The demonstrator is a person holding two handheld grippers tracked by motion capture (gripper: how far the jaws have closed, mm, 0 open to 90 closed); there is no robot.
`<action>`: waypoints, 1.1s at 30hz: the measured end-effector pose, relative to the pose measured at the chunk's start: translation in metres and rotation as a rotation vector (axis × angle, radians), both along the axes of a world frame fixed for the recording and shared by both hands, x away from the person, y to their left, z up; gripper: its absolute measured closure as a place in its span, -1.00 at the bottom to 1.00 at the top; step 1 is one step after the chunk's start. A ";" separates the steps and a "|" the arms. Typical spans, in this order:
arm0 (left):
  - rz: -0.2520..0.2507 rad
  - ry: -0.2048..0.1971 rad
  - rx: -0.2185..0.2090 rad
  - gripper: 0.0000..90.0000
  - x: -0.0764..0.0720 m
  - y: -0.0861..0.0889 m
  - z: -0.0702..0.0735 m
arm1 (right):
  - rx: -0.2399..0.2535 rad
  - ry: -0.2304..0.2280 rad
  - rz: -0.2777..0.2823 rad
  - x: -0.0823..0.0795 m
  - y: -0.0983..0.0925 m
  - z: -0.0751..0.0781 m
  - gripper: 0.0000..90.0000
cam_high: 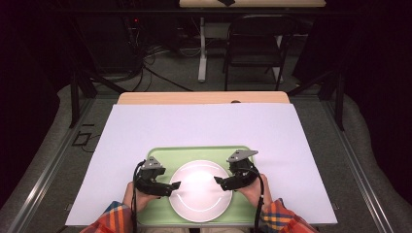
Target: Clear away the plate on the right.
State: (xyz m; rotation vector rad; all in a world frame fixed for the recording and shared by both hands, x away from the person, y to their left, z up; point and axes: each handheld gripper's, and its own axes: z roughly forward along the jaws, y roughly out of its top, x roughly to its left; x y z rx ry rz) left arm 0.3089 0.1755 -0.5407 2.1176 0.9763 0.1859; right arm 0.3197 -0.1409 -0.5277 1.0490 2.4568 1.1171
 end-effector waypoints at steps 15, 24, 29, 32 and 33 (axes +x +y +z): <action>-0.036 -0.217 0.043 -0.86 -0.030 0.014 0.038 | 0.034 -0.161 -0.020 -0.020 -0.032 0.044 -0.83; -0.030 -0.253 0.027 -0.89 -0.039 0.019 0.046 | 0.059 -0.201 -0.030 -0.033 -0.046 0.054 -0.94; -0.007 -0.262 0.023 -0.92 -0.045 0.027 0.046 | 0.073 -0.219 -0.046 -0.044 -0.057 0.058 -1.00; 0.002 -0.259 0.026 -0.92 -0.048 0.032 0.045 | 0.081 -0.228 -0.059 -0.048 -0.063 0.059 -1.00; 0.011 -0.258 0.026 -0.94 -0.050 0.035 0.044 | 0.087 -0.233 -0.070 -0.052 -0.068 0.060 -1.00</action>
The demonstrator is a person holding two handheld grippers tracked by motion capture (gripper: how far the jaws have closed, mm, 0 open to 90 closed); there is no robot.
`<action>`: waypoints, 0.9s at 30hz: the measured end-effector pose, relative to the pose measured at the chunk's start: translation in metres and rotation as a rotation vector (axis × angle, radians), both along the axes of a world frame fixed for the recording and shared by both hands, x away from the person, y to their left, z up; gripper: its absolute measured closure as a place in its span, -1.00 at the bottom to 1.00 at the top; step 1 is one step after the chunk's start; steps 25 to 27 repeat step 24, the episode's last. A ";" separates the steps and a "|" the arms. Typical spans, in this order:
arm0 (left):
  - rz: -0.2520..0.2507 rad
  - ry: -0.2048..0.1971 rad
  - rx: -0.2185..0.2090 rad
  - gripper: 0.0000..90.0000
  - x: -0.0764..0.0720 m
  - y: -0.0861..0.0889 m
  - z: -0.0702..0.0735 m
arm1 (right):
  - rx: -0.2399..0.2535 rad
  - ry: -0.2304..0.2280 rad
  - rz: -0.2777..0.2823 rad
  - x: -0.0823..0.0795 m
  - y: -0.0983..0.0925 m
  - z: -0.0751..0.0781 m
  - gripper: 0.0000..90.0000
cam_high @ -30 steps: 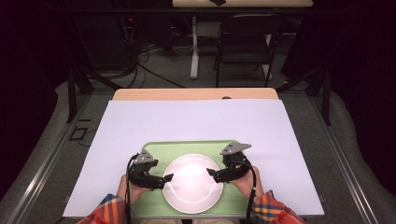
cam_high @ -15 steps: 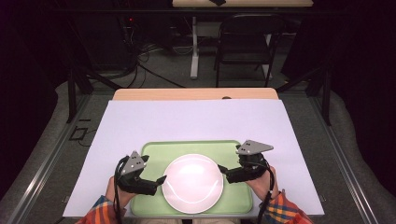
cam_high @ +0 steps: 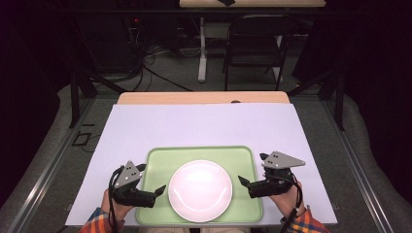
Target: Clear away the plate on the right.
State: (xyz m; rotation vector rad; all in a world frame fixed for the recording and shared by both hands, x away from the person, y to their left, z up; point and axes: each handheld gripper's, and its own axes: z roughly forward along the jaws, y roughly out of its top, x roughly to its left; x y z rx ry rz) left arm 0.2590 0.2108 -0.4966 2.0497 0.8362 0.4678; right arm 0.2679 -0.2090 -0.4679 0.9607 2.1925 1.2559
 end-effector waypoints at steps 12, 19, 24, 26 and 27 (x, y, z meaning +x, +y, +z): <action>0.092 -0.006 -0.032 -0.98 -0.016 0.034 -0.003 | 0.002 -0.004 -0.054 -0.016 -0.029 -0.006 -1.00; 0.138 0.046 -0.111 -0.99 -0.023 0.055 -0.011 | -0.003 0.081 -0.058 -0.026 -0.045 -0.028 -1.00; 0.152 0.064 -0.107 -0.99 -0.018 0.056 -0.016 | -0.007 0.125 -0.051 -0.028 -0.049 -0.040 -1.00; 0.152 0.064 -0.107 -0.99 -0.018 0.056 -0.016 | -0.007 0.125 -0.051 -0.028 -0.049 -0.040 -1.00; 0.152 0.064 -0.107 -0.99 -0.018 0.056 -0.016 | -0.007 0.125 -0.051 -0.028 -0.049 -0.040 -1.00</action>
